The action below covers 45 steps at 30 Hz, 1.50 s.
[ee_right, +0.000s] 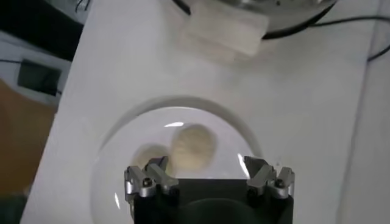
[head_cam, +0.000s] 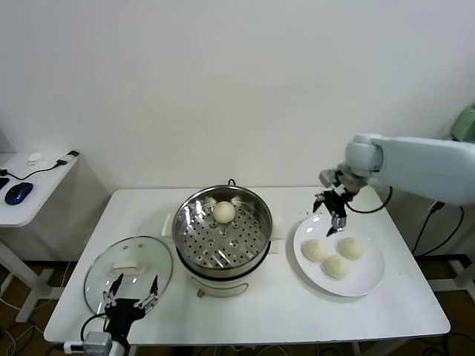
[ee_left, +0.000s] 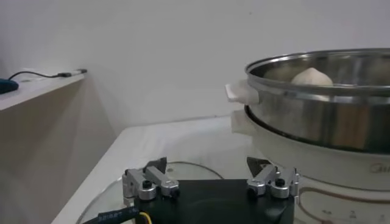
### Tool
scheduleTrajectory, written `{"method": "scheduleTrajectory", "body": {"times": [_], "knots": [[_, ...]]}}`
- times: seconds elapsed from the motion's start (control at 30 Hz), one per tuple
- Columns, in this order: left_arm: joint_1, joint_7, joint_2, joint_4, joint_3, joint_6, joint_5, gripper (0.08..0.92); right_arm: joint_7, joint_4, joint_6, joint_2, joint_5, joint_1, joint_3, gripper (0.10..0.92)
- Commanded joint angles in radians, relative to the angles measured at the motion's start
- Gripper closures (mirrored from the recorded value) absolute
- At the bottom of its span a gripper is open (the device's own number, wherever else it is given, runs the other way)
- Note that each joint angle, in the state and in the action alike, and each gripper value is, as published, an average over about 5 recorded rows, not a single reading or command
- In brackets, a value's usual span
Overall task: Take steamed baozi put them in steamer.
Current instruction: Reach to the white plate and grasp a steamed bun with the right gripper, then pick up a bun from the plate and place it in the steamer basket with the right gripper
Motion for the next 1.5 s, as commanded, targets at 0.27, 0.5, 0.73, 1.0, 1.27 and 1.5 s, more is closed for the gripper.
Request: {"method": "scheduleTrajectory", "body": {"times": [0.27,0.5,0.73,1.0,1.27,1.5], "knots": [[0.02,-0.001,0.002,0.009,-0.002,-0.02,0.005,0.177,0.114,-0.108,-0.177,-0.001,-0.093,-0.292,0.212,0.203],[0.023,-0.001,0.002,0.009,-0.003,-0.022,0.005,0.177,0.114,-0.131,-0.183,0.018,-0.093,-0.327,0.238,0.203],[0.026,-0.002,0.003,0.01,-0.003,-0.023,0.004,0.177,0.112,-0.159,-0.183,0.037,-0.094,-0.34,0.253,0.221],[0.021,-0.002,0.003,0.011,-0.003,-0.018,0.007,0.177,0.07,-0.161,-0.163,0.032,-0.086,-0.316,0.254,0.338],[0.017,-0.001,0.002,0.008,-0.001,-0.01,0.013,0.177,-0.027,-0.139,-0.093,0.001,-0.029,-0.172,0.231,0.356],[0.015,-0.001,0.007,-0.006,-0.001,-0.003,0.011,0.177,-0.092,-0.071,-0.062,0.014,0.106,0.153,0.096,0.363]]}}
